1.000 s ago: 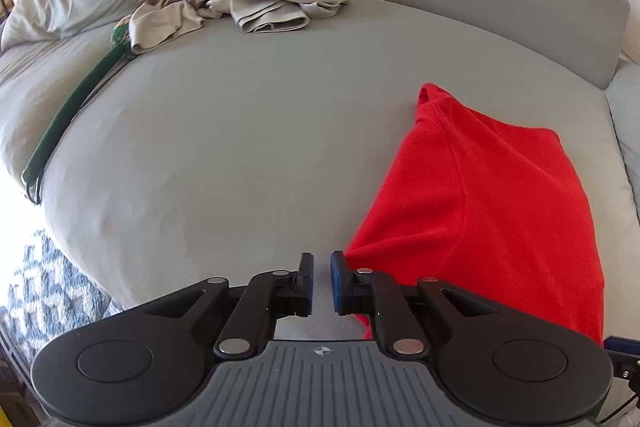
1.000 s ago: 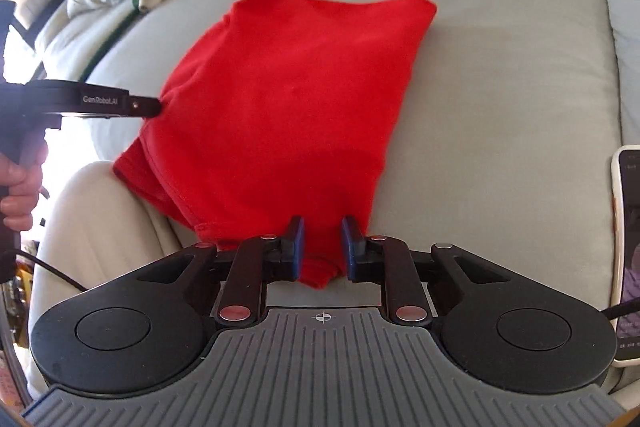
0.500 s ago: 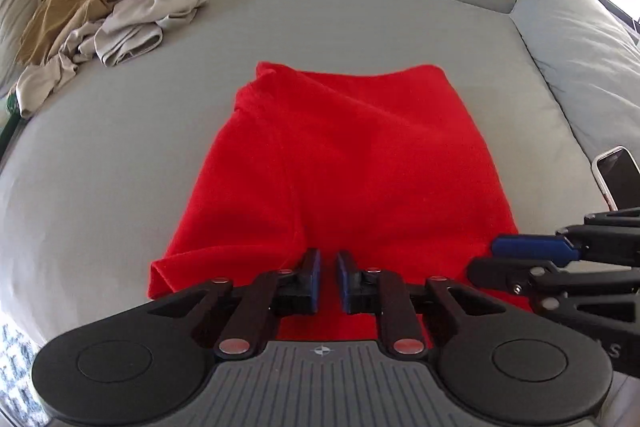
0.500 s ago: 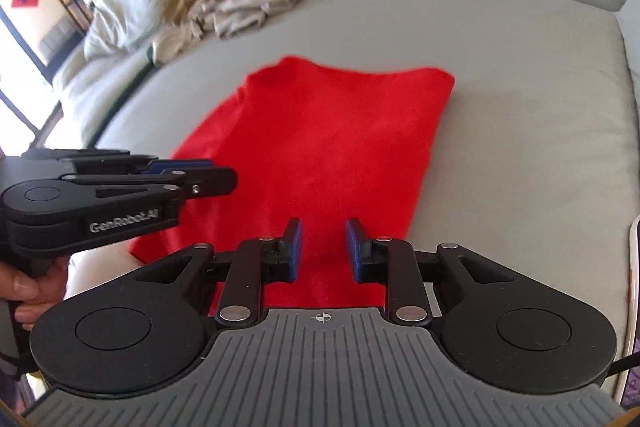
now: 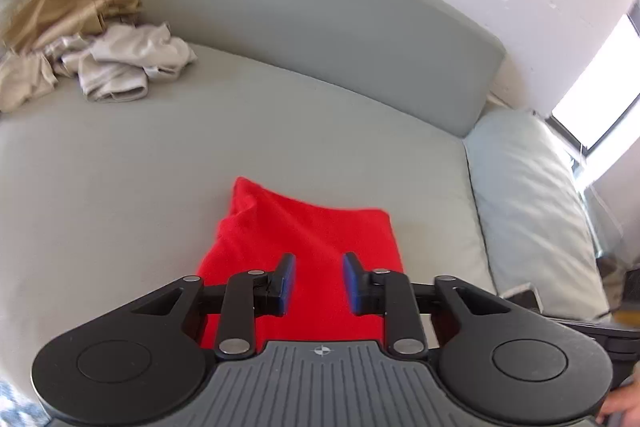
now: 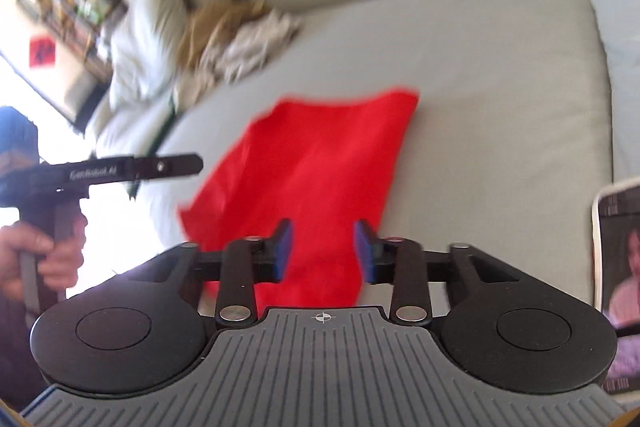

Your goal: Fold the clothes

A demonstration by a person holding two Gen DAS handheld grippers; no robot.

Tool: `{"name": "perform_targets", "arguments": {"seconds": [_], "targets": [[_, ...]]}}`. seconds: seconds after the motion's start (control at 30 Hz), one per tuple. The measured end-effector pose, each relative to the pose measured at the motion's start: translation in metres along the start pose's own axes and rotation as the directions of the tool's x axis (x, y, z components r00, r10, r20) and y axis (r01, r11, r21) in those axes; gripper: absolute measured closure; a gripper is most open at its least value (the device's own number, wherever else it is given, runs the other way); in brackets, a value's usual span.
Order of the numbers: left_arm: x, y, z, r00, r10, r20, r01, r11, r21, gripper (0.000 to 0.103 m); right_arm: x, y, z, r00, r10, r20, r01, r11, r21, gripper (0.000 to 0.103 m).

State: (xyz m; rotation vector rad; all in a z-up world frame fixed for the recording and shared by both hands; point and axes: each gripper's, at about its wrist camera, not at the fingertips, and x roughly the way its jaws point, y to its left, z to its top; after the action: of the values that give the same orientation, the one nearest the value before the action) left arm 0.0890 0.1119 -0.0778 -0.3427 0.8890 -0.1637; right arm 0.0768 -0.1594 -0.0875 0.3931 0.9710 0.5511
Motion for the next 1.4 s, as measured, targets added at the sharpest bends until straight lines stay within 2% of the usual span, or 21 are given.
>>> {"name": "perform_targets", "arguments": {"seconds": [0.03, 0.07, 0.13, 0.2, 0.27, 0.33, 0.4, 0.43, 0.47, 0.6, 0.63, 0.67, 0.77, 0.87, 0.9, 0.93, 1.1, 1.2, 1.27, 1.3, 1.4], "targets": [[0.016, 0.002, 0.006, 1.000, -0.013, -0.016, 0.013, 1.000, -0.018, 0.089, 0.009, -0.010, 0.008, 1.000, 0.012, 0.027, -0.014, 0.997, 0.069, 0.078], [0.031, 0.006, 0.010, 0.999, -0.015, -0.030, 0.014, 1.000, -0.027, 0.089, 0.021, -0.020, 0.014, 0.999, 0.024, 0.046, -0.030, 0.991, 0.134, 0.080], [0.056, 0.014, 0.014, 0.999, 0.016, -0.041, -0.018, 0.999, -0.033, 0.096, 0.045, -0.038, 0.025, 0.996, 0.048, 0.077, -0.065, 0.968, 0.242, 0.081], [0.075, 0.025, 0.017, 0.998, 0.050, -0.045, -0.052, 0.998, -0.041, 0.098, 0.068, -0.049, 0.034, 0.992, 0.095, 0.086, -0.117, 0.947, 0.301, 0.081], [0.088, 0.045, 0.019, 0.997, 0.065, -0.032, -0.068, 0.994, -0.083, 0.100, 0.091, -0.056, 0.041, 0.984, 0.166, 0.069, -0.179, 0.928, 0.328, 0.081], [0.100, 0.066, 0.018, 0.995, 0.098, -0.031, -0.102, 0.983, -0.150, 0.101, 0.118, -0.065, 0.047, 0.969, 0.248, 0.005, -0.233, 0.905, 0.355, 0.081], [0.108, 0.085, 0.016, 0.994, 0.100, -0.034, -0.105, 0.969, -0.225, 0.100, 0.139, -0.076, 0.049, 0.976, 0.215, -0.031, -0.187, 0.905, 0.383, 0.082], [0.111, 0.092, 0.015, 0.996, 0.086, -0.026, -0.090, 0.962, -0.257, 0.097, 0.147, -0.083, 0.051, 0.980, 0.197, -0.025, -0.171, 0.902, 0.395, 0.097], [0.112, 0.094, 0.015, 0.996, 0.088, -0.015, -0.089, 0.960, -0.264, 0.096, 0.151, -0.091, 0.054, 0.984, 0.177, 0.000, -0.162, 0.897, 0.411, 0.101], [0.109, 0.099, 0.018, 0.994, 0.105, 0.023, -0.094, 0.951, -0.295, 0.095, 0.153, -0.120, 0.072, 0.994, 0.030, 0.108, -0.077, 0.886, 0.457, 0.102], [0.098, 0.097, 0.018, 0.994, 0.103, 0.045, -0.085, 0.950, -0.299, 0.098, 0.148, -0.121, 0.074, 0.993, 0.017, 0.120, -0.070, 0.884, 0.461, 0.101], [0.087, 0.094, 0.017, 0.993, 0.099, 0.069, -0.074, 0.950, -0.302, 0.099, 0.141, -0.120, 0.072, 0.992, 0.023, 0.122, -0.077, 0.884, 0.462, 0.096], [0.050, 0.084, 0.012, 0.990, 0.079, 0.119, -0.045, 0.962, -0.268, 0.098, 0.121, -0.115, 0.068, 0.991, 0.043, 0.130, -0.099, 0.881, 0.463, 0.094], [0.015, 0.069, -0.006, 0.993, 0.033, 0.114, -0.008, 0.976, -0.218, 0.087, 0.101, -0.111, 0.063, 0.989, 0.062, 0.137, -0.120, 0.878, 0.463, 0.094], [0.008, 0.063, -0.014, 0.995, 0.021, 0.100, -0.001, 0.981, -0.194, 0.081, 0.094, -0.109, 0.062, 0.988, 0.069, 0.140, -0.127, 0.877, 0.464, 0.094], [0.004, 0.056, -0.021, 0.997, 0.013, 0.077, 0.000, 0.986, -0.168, 0.079, 0.085, -0.103, 0.058, 0.988, 0.075, 0.132, -0.128, 0.883, 0.453, 0.094], [0.000, 0.017, -0.061, 1.000, 0.024, -0.008, -0.025, 0.998, -0.051, 0.079, 0.072, -0.042, 0.039, 0.992, 0.125, 0.033, -0.129, 0.943, 0.306, 0.091], [0.014, 0.014, -0.087, 0.993, -0.042, -0.110, 0.030, 0.994, -0.104, 0.079, 0.072, -0.011, 0.022, 0.989, 0.140, -0.039, -0.129, 0.968, 0.215, 0.089], [0.019, 0.010, -0.102, 0.985, 0.016, -0.171, -0.033, 0.995, -0.097, 0.080, 0.076, 0.003, 0.007, 0.988, 0.113, -0.105, -0.094, 0.981, 0.169, 0.082], [0.017, 0.008, -0.107, 0.983, 0.044, -0.176, -0.059, 0.995, -0.080, 0.083, 0.076, 0.005, -0.003, 0.986, 0.083, -0.146, -0.061, 0.987, 0.152, 0.081], [0.004, 0.005, -0.120, 0.978, 0.067, -0.196, -0.080, 0.995, -0.059, 0.083, 0.063, 0.008, -0.032, 0.972, 0.014, -0.236, 0.015, 0.993, 0.121, 0.084]]}}
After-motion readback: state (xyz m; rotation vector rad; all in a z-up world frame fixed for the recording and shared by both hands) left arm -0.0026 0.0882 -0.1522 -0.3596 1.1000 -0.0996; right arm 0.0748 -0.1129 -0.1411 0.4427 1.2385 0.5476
